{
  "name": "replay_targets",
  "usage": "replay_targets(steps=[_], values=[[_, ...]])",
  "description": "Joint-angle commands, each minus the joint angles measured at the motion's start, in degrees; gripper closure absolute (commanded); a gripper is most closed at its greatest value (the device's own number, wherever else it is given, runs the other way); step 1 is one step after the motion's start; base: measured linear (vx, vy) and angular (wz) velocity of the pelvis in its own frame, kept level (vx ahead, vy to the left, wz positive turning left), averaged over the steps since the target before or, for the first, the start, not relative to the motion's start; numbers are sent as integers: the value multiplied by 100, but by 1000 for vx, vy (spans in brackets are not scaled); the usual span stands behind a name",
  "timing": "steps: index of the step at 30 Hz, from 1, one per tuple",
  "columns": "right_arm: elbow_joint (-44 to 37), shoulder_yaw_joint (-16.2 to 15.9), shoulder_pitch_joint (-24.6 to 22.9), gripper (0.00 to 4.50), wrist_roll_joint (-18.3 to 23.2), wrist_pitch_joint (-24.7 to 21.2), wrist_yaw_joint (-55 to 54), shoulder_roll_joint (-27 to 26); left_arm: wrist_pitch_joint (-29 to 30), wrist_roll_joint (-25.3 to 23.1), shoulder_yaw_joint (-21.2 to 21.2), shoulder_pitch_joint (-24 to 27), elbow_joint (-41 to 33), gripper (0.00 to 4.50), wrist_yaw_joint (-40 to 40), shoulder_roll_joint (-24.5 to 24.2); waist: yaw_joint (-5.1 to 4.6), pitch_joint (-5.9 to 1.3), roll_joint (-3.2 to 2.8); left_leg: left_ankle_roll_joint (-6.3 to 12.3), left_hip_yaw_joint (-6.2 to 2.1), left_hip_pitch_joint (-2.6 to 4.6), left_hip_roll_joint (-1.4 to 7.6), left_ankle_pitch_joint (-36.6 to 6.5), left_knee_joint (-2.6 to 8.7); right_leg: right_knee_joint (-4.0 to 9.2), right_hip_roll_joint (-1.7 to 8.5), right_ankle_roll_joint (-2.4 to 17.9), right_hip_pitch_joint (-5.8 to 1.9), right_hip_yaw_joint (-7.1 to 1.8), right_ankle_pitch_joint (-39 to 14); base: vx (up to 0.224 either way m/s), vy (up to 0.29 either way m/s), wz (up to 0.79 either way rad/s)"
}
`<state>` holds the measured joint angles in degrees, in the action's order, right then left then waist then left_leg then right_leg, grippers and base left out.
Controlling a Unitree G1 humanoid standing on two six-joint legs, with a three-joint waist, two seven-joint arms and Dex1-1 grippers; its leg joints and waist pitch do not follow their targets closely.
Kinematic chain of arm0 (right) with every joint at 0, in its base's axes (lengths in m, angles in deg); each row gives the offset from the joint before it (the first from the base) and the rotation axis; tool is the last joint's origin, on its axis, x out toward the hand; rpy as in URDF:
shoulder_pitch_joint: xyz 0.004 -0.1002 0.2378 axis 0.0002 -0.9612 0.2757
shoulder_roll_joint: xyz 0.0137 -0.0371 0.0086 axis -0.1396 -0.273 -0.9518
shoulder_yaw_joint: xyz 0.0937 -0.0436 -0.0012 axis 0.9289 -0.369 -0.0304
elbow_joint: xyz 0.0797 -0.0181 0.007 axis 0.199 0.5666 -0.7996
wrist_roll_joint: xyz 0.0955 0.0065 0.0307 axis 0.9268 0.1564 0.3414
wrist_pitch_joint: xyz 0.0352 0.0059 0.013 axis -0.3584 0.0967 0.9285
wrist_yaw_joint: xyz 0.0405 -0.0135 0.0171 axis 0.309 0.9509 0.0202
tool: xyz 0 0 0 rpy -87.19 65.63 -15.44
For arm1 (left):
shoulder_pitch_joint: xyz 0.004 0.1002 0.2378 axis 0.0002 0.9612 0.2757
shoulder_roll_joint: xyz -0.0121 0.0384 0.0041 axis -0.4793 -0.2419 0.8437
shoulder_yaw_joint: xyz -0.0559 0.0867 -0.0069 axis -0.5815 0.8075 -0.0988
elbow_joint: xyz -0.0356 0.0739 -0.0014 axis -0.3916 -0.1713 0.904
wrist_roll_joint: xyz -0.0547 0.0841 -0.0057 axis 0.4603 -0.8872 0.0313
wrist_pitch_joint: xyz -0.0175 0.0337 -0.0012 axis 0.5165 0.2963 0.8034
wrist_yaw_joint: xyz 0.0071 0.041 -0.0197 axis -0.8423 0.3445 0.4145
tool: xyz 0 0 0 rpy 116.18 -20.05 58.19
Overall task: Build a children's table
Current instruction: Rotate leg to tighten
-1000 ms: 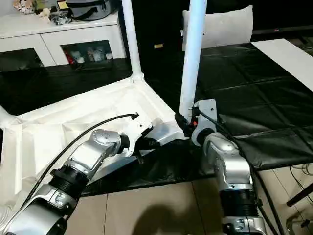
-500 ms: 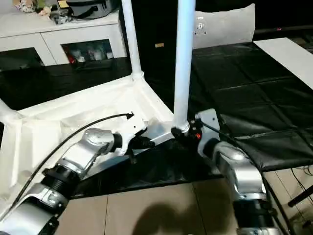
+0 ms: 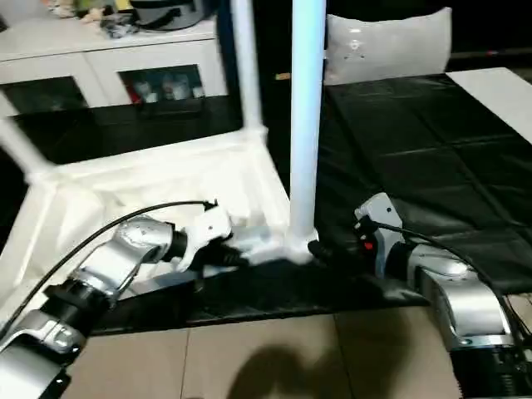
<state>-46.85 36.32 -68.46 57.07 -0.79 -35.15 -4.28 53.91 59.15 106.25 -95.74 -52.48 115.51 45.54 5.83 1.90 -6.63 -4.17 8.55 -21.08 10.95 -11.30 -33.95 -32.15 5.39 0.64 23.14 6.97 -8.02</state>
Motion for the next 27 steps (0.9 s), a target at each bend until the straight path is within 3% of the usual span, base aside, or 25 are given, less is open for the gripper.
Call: replay_targets(steps=[1, 9, 18, 25, 27], values=[[-162, -117, -5, 48, 240, 69, 352, 66, -105, -56, 236, -25, -129, 450, 405, -124, 16, -364, 151, 638, 18, -3, 162, -865, 351, 370, 317, 785, -337, -239, -2115, 0, 0, 0], [-348, -294, -92, 107, 500, -30, 973, 106, -167, -43, 309, -34, -146, 450, 672, -201, 101, -372, 161, 654, 22, -3, 178, -814, 346, 348, 326, 831, -337, -252, -2034, 0, 0, 0], [-358, -413, -124, 182, 606, -130, 1221, 166, -144, -37, 299, -12, -180, 450, 709, -204, 121, -371, 185, 618, 25, -10, 162, -738, 344, 364, 323, 730, -333, -250, -2185, 0, 0, 0], [-579, -471, -193, 242, 579, -365, 627, -238, 201, 188, 7, 9, -168, 450, 438, 18, 113, -366, 179, 583, 25, -18, 156, -726, 351, 369, 317, 707, -333, -243, -2205, 0, 0, 0], [-607, -484, -177, 249, 472, -467, 216, -394, 353, 162, -136, -30, -71, 450, 43, 151, 80, -350, 144, 509, 18, -8, 153, -806, 366, 389, 309, 673, -322, -238, -2322, 0, 0, 0]])
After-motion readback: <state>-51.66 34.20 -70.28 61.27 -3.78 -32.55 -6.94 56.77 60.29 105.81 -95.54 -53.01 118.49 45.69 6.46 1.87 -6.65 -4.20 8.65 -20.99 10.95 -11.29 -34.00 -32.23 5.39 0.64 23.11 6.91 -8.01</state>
